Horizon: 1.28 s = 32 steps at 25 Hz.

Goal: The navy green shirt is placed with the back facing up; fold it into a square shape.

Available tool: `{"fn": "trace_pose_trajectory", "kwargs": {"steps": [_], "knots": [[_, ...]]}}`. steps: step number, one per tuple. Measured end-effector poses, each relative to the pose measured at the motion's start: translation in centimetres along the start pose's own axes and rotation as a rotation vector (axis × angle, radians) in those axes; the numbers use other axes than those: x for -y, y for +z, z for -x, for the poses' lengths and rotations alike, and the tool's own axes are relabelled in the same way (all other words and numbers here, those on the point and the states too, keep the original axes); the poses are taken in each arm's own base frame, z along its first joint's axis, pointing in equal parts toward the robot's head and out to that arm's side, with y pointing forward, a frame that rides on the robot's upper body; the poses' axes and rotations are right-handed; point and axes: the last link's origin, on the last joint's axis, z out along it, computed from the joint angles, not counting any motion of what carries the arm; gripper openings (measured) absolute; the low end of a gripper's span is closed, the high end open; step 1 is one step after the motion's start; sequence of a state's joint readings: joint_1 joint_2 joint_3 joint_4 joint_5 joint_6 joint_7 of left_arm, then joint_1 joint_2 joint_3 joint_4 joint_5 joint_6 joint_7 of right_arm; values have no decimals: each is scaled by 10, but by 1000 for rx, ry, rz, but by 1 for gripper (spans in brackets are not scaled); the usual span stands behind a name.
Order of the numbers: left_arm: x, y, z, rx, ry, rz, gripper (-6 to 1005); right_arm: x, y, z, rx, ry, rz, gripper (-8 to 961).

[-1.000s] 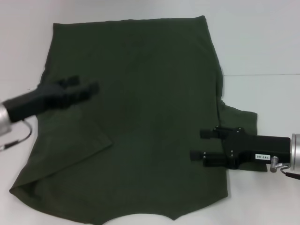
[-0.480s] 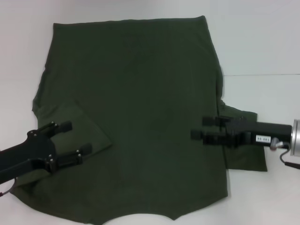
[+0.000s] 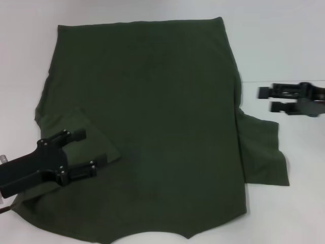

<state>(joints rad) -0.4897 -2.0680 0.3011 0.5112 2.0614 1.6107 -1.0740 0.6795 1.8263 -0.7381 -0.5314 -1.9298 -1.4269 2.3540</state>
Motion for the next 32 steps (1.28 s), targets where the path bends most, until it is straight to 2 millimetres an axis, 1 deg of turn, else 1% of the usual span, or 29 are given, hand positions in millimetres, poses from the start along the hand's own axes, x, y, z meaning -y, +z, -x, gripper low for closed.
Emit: {"fn": "trace_pose_trajectory", "kwargs": {"steps": [4, 7, 10, 13, 17, 23, 32], "knots": [[0, 2, -1, -2, 7, 5, 945, 16, -20, 5, -36, 89, -152, 882], [1, 3, -2, -1, 8, 2, 945, 26, -28, 2, -83, 106, -239, 884], [1, 3, -2, -1, 7, 2, 945, 31, -31, -2, -139, 96, -298, 883], [1, 3, -2, -1, 4, 2, 945, 35, -28, -6, -187, 78, -349, 882], [1, 3, -2, -3, 2, 0, 945, 39, -24, -6, -184, 66, -375, 880], [0, 4, 0, -6, -6, -1, 944, 45, -15, -14, -190, 77, -377, 878], [1, 4, 0, -3, -4, -8, 944, 46, 0, -20, -194, 78, -368, 874]]}}
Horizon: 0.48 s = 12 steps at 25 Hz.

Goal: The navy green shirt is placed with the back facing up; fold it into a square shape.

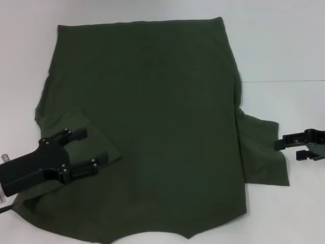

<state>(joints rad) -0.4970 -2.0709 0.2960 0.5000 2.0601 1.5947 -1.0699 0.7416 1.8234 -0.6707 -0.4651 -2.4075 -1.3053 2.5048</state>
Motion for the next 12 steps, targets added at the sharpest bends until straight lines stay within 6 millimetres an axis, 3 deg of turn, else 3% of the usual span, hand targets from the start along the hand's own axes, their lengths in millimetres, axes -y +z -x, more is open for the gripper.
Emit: {"fn": "trace_pose_trajectory", "kwargs": {"steps": [12], "knots": [[1, 0, 0, 3, 1, -6, 944, -4, 20, -6, -9, -15, -13, 868]]}}
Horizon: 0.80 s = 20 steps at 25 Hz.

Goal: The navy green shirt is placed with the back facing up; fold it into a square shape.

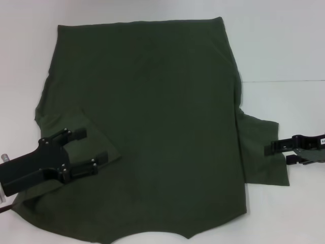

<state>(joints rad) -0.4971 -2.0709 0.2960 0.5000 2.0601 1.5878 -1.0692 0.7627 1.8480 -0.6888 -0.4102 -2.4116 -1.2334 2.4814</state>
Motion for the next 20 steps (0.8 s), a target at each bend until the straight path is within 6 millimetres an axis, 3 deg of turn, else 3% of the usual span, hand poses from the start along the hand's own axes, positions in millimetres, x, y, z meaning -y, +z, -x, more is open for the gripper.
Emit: {"fn": "trace_pose_trajectory", "kwargs": {"steps": [20], "knots": [[1, 3, -3, -3, 0, 6, 944, -8, 16, -3, 11, -13, 2, 860]]}}
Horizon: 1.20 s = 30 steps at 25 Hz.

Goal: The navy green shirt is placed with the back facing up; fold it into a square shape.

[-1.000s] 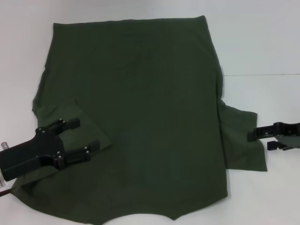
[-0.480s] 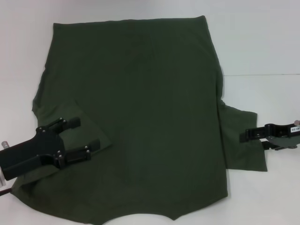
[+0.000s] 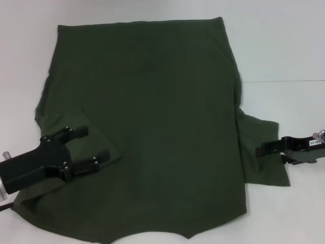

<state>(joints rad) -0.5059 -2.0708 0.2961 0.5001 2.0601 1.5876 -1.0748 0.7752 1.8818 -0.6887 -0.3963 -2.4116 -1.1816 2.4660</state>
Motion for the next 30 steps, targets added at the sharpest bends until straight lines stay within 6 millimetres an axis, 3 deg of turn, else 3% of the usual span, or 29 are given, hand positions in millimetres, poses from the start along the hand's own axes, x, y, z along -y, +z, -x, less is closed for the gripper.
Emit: {"fn": "trace_pose_trajectory", "kwargs": {"steps": [4, 15, 30], "knots": [[0, 1, 0, -1, 0, 1, 945, 1, 0, -1, 1, 8, -2, 858], [0, 1, 0, -1, -1, 1, 944, 4, -4, 2, 12, 12, -11, 404], [1, 4, -1, 2, -2, -3, 945, 2, 1, -1, -11, -29, -24, 362]]}}
